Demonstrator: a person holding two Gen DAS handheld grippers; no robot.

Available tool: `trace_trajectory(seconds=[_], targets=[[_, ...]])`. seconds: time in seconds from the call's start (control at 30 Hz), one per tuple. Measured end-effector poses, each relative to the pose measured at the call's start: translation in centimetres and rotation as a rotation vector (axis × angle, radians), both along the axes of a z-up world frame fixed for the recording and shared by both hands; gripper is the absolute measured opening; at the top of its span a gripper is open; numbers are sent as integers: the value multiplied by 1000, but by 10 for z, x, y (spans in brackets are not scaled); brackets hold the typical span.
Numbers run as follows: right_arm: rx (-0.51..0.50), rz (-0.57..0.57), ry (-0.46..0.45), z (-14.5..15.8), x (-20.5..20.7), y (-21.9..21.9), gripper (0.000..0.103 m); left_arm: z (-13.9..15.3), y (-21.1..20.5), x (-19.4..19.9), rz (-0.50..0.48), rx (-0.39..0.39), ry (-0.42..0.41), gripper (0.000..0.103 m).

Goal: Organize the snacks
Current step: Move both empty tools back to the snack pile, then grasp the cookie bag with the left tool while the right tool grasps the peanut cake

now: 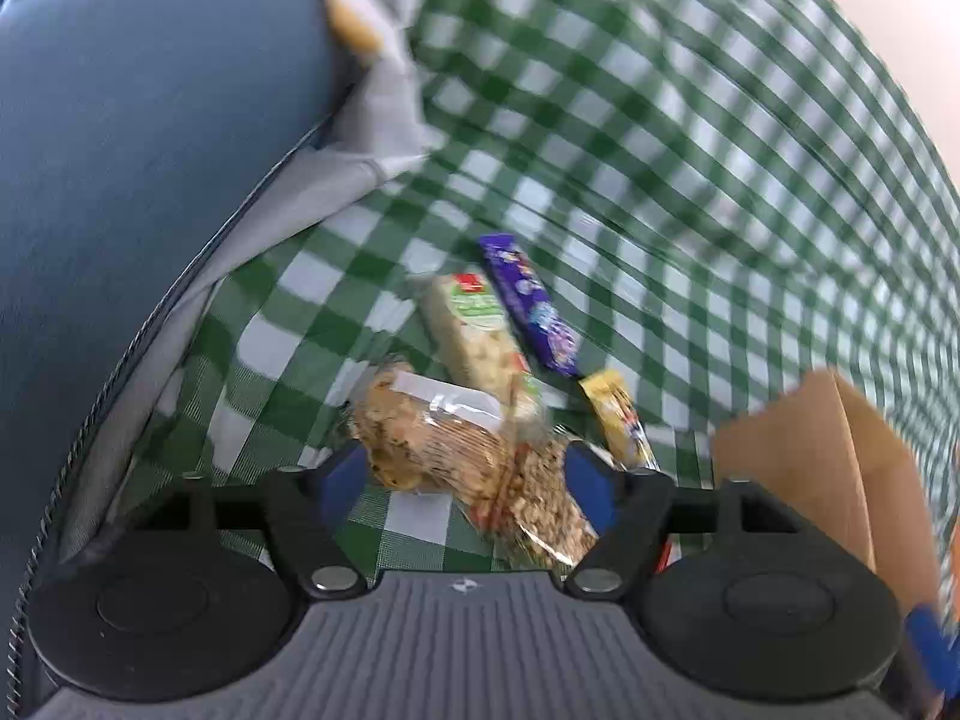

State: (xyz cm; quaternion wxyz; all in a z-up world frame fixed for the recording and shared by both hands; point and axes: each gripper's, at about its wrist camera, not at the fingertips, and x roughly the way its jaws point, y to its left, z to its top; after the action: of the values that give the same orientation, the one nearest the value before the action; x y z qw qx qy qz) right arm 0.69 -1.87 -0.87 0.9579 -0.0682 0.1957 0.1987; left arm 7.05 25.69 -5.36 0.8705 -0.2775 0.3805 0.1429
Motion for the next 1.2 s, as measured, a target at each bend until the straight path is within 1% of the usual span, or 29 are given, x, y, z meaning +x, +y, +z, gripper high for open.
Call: trace_trajectory(seconds=[0.07, 0.13, 0.17, 0.23, 0.27, 0.37, 0.47, 0.6, 0.67, 0.7, 0.77, 0.83, 0.87, 0.93, 1.03, 1.1, 1.2], targets=[[-10, 22, 11, -6, 0, 11, 60, -7, 10, 1, 53, -61, 15, 86], [-7, 45, 15, -12, -1, 19, 61, -16, 20, 3, 101, -138, 35, 86], [-13, 59, 15, -16, -2, 24, 61, -20, 26, 2, 131, -192, 39, 86], [-32, 74, 30, -24, -2, 31, 61, -28, 36, 0, 176, -278, 39, 86], [-27, 84, 39, -26, -2, 34, 61, -31, 41, -1, 194, -312, 40, 86], [-41, 101, 53, -36, 0, 42, 62, -34, 49, -2, 221, -362, 37, 86], [-32, 121, 68, -45, 2, 45, 63, -36, 56, -2, 219, -406, 22, 86], [-15, 152, 118, -53, 8, 50, 64, -43, 61, 2, 219, -470, 20, 86], [-16, 162, 114, -54, 8, 53, 70, -47, 62, 6, 226, -498, 26, 86], [-17, 165, 118, -55, 10, 55, 73, -48, 62, 8, 227, -503, 25, 86], [-11, 171, 133, -57, 13, 59, 76, -47, 60, 13, 227, -497, 24, 86], [-7, 177, 142, -60, 17, 65, 81, -45, 57, 17, 216, -480, 21, 86], [-8, 181, 143, -62, 19, 70, 82, -45, 55, 20, 209, -466, 26, 86], [-15, 180, 141, -66, 24, 78, 88, -46, 54, 23, 203, -455, 38, 86], [-20, 160, 144, -72, 33, 88, 93, -48, 57, 24, 222, -440, 50, 86], [-29, 148, 155, -77, 42, 95, 96, -48, 60, 25, 238, -428, 55, 86], [-26, 129, 179, -84, 53, 101, 96, -51, 62, 28, 234, -433, 66, 86]])
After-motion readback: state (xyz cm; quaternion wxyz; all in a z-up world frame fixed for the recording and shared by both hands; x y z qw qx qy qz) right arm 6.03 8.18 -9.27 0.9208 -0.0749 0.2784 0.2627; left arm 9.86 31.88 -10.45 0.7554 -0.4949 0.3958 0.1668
